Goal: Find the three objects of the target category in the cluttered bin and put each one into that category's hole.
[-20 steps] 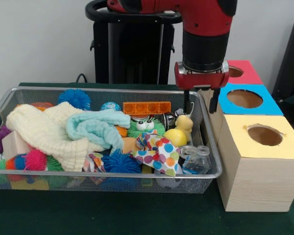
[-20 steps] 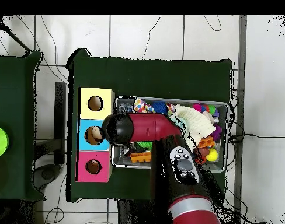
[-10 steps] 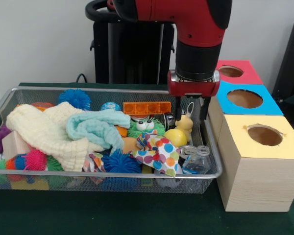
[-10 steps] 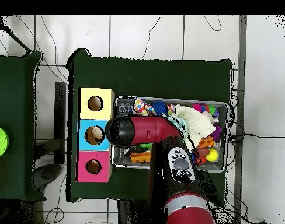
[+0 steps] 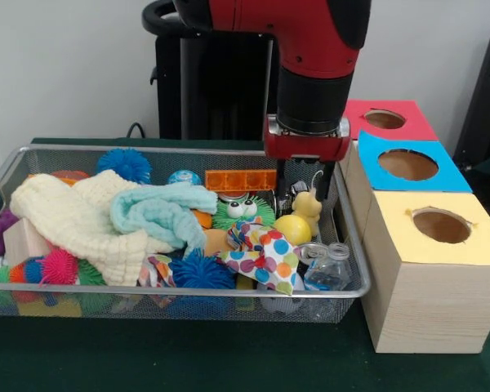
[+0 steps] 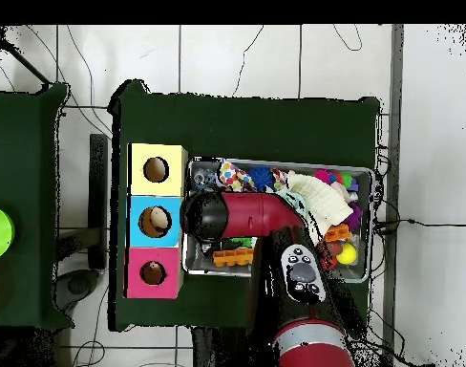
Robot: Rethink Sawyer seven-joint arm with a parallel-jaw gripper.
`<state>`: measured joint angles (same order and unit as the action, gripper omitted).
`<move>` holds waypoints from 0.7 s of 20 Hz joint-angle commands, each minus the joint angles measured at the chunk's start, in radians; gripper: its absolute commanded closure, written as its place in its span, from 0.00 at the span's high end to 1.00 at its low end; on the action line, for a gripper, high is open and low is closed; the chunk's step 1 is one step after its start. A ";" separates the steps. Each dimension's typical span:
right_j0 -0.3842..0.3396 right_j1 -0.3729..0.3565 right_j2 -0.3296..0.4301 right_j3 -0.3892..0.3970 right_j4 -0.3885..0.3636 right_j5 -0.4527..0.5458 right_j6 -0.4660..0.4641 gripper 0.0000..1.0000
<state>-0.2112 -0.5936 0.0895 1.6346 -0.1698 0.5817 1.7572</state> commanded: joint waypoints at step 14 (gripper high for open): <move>-0.008 0.145 0.005 -0.015 0.031 -0.144 0.176 1.00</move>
<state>-0.2104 -0.4963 0.0847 1.6329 -0.1687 0.5111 1.7572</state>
